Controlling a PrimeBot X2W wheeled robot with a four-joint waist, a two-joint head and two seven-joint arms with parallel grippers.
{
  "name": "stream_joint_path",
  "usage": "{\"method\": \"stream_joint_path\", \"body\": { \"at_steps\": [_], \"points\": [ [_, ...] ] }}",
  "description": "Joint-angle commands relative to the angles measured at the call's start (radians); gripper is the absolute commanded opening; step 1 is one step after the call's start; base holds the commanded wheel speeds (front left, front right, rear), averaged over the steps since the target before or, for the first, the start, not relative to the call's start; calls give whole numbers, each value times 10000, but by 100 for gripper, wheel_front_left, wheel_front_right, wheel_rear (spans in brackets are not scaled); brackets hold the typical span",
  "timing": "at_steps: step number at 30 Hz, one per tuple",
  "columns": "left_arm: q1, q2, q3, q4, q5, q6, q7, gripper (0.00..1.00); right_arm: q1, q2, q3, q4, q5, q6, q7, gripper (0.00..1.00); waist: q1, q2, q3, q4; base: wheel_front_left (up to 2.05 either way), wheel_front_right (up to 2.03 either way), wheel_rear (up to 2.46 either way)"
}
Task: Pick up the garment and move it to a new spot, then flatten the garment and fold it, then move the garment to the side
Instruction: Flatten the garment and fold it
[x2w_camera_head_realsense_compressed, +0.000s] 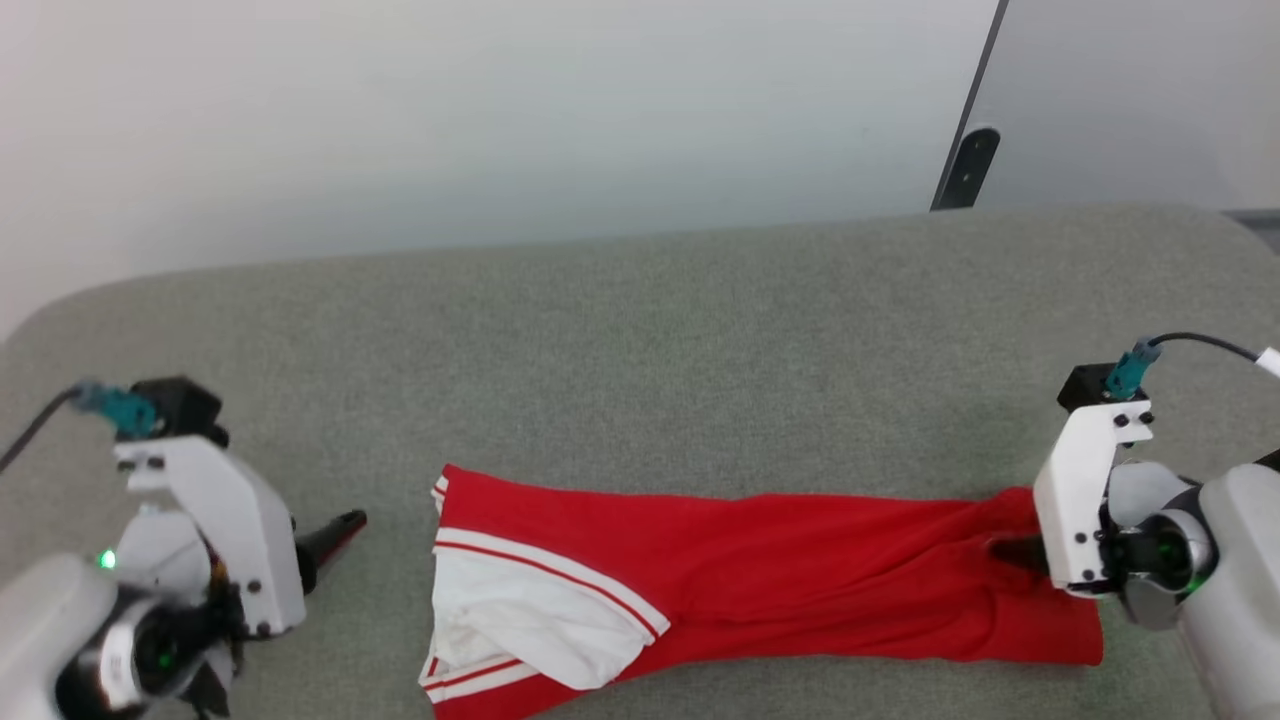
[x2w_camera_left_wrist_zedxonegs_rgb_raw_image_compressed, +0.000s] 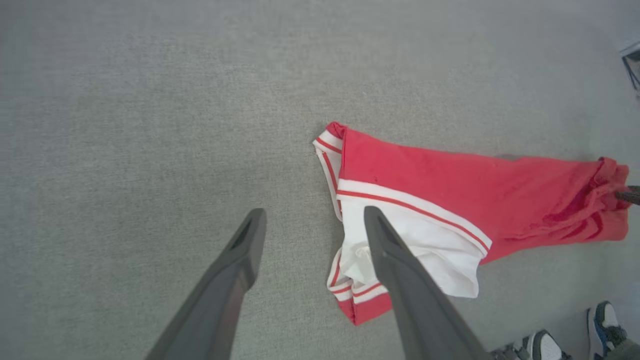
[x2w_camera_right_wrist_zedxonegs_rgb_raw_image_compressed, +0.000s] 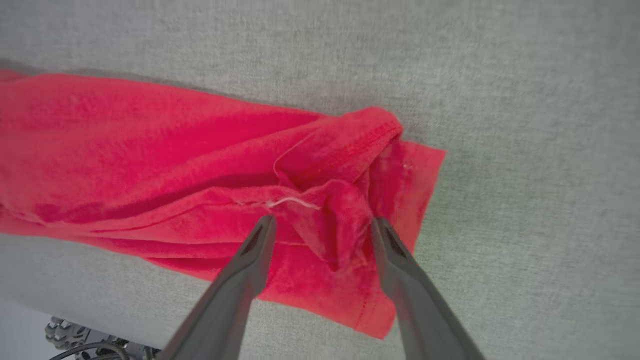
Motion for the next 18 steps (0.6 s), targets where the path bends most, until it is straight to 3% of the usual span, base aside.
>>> {"method": "stream_joint_path", "body": {
  "at_steps": [1,5,9,15,18],
  "points": [
    [294,-31,78,-83,15,16,-254,100,-25,-102,4,-113,-59,-16,35,100,0,0,-270,-23,0,0,0],
    [1241,104,576,-478,259,12,-2021,100,281,-419,-127,-1039,176,-16,36,100,0,0,-518,-27,0,0,0],
    [2230,-8,982,-789,717,-245,-4009,100,820,-635,-436,-2454,290,-16,-1190,100,0,0,-655,-19,0,0,0],
    [3403,-418,1054,-1025,2125,-309,-7044,100,2150,-682,-71,-4499,-218,-15,-5233,100,0,0,-819,38,0,0,0],
    [3886,-936,1168,-936,2643,-146,-7907,100,2864,-672,179,-4877,-736,-16,-7364,100,0,0,-894,63,0,0,0]
  ]
}}
